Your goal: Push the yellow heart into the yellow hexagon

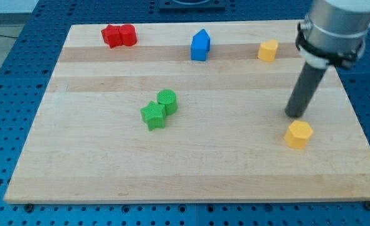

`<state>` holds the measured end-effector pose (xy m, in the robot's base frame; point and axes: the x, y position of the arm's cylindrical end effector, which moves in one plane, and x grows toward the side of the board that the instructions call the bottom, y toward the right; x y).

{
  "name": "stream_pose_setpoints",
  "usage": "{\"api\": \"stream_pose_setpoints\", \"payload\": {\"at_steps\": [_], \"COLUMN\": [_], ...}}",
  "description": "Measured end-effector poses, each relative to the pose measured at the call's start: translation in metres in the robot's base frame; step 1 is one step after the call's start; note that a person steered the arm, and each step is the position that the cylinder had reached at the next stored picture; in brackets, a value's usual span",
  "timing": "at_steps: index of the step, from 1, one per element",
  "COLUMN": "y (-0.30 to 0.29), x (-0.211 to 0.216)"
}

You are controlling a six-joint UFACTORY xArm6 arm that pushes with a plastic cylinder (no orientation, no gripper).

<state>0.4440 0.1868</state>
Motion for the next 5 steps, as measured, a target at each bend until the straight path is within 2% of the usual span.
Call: {"api": "stream_pose_setpoints", "payload": {"at_steps": [2,3,5], "y": [0.04,-0.013,-0.011], "x": [-0.148,-0.192,-0.083]}}
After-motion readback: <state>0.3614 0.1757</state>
